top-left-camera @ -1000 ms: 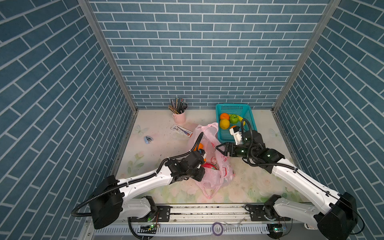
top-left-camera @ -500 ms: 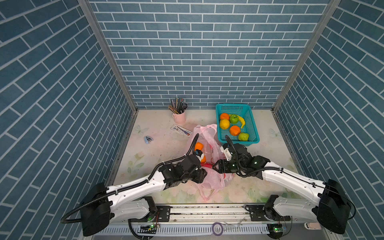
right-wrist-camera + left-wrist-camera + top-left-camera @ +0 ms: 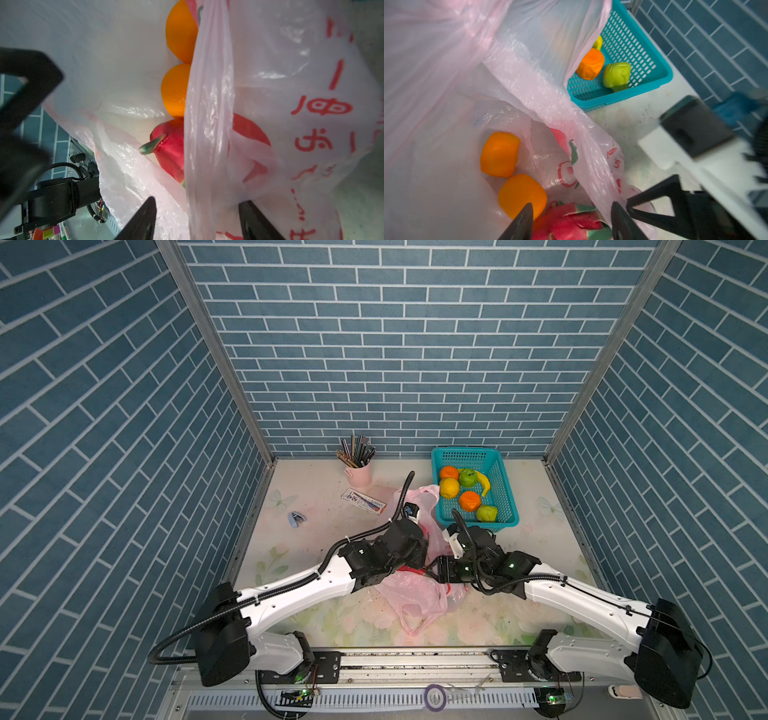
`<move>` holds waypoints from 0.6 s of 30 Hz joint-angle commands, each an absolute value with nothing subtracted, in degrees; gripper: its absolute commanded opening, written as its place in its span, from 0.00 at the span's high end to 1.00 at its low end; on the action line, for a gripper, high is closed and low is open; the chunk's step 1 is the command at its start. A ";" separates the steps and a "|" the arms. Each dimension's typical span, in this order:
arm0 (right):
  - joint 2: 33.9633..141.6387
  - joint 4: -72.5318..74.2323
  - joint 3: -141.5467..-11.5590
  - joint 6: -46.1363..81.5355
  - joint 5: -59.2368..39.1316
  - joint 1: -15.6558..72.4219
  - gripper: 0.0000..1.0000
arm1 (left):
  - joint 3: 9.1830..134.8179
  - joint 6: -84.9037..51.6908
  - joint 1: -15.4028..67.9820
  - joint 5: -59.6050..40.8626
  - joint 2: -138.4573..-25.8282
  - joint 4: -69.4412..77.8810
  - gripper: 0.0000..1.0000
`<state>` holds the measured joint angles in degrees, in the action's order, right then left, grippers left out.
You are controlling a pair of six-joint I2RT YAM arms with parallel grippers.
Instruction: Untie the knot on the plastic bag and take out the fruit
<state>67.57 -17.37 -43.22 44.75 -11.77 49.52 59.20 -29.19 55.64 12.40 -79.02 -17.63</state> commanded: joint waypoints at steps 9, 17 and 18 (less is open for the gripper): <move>63.09 -19.54 -47.29 46.50 -4.62 49.75 0.25 | 64.71 -21.14 47.60 11.46 -89.89 -21.96 0.40; 60.43 -20.73 -51.00 45.09 -0.76 49.76 0.18 | 70.82 -17.11 43.64 11.15 -98.24 -24.43 0.38; 60.22 -20.82 -51.36 44.96 -0.50 49.79 0.18 | 71.51 -16.82 43.52 11.54 -99.02 -24.96 0.38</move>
<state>61.45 -19.11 -49.84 45.17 -3.33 49.52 69.28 -18.81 44.12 10.90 -97.19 -22.24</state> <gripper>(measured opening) 0.818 0.617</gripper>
